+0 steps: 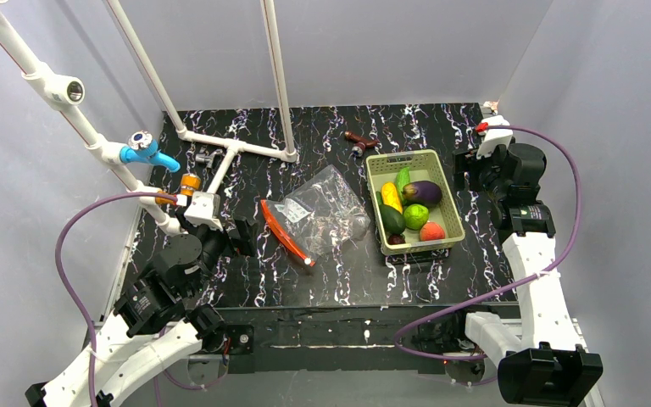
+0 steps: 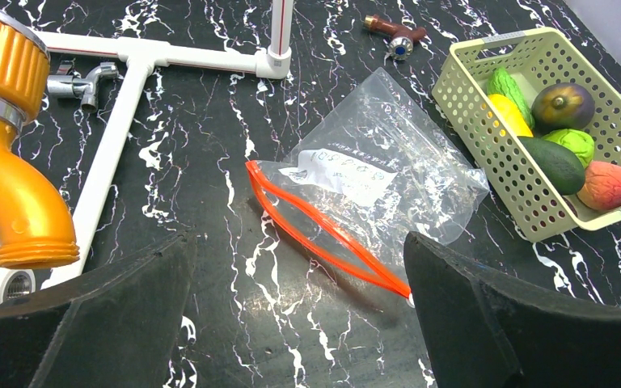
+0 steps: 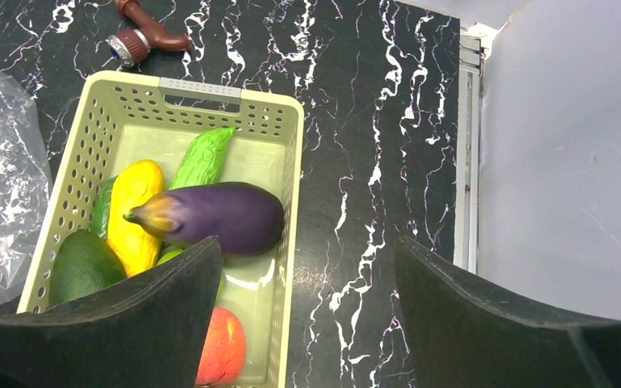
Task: Open the zip-top bag and remove the fake food
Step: Reset both arms
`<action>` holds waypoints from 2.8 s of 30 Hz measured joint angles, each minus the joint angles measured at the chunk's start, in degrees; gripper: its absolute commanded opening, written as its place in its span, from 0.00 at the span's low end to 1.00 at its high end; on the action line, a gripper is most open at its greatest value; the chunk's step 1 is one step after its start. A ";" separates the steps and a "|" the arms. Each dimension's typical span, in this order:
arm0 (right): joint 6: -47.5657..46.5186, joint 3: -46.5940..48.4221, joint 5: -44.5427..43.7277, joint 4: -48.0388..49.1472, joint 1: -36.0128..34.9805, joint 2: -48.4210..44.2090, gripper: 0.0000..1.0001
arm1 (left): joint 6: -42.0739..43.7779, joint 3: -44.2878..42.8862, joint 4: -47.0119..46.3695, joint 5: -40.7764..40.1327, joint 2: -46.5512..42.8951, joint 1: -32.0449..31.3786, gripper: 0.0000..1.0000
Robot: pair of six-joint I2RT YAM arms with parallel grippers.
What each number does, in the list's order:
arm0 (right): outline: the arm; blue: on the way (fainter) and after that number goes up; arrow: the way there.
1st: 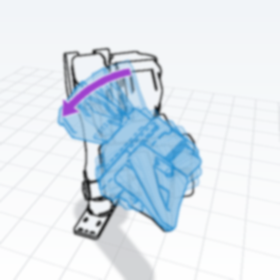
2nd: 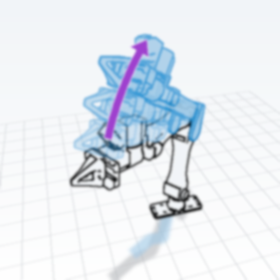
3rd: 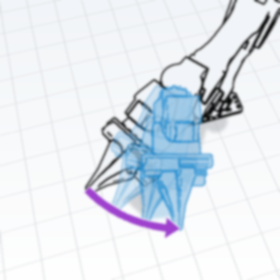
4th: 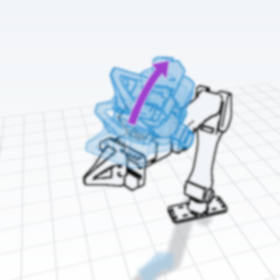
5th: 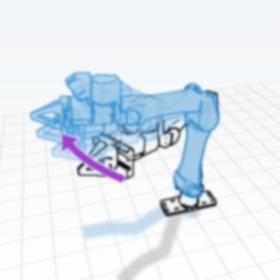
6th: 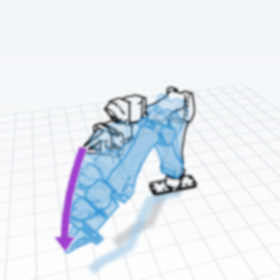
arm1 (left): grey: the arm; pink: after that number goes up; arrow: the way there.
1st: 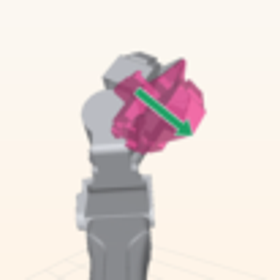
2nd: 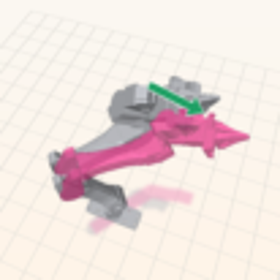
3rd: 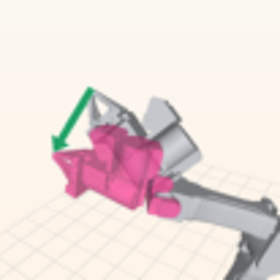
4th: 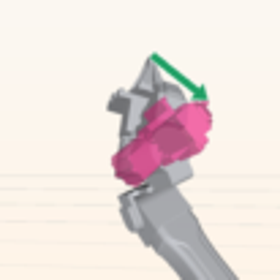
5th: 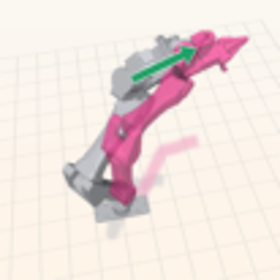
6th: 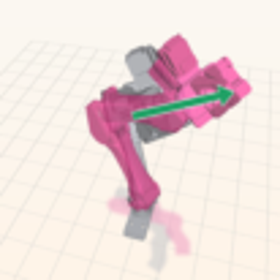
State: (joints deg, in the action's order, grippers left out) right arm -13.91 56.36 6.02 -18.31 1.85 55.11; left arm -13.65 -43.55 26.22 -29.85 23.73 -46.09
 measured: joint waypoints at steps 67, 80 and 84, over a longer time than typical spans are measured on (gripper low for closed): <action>0.00 0.11 9.01 -2.60 -0.04 -0.37 0.84 | 0.81 3.91 -5.95 3.91 0.35 0.00 1.00; 0.00 0.11 9.20 -4.33 -0.04 -0.37 0.84 | 1.55 13.79 -21.07 6.82 5.35 0.28 1.00; 0.00 0.11 8.35 -4.28 -0.07 -0.37 0.84 | 3.21 15.23 -26.05 7.91 10.03 1.81 1.00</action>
State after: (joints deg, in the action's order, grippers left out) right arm -13.91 56.47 14.37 -22.59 1.78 54.74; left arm -10.44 -28.32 0.16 -21.93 33.76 -44.27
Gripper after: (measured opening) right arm 0.838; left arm 0.993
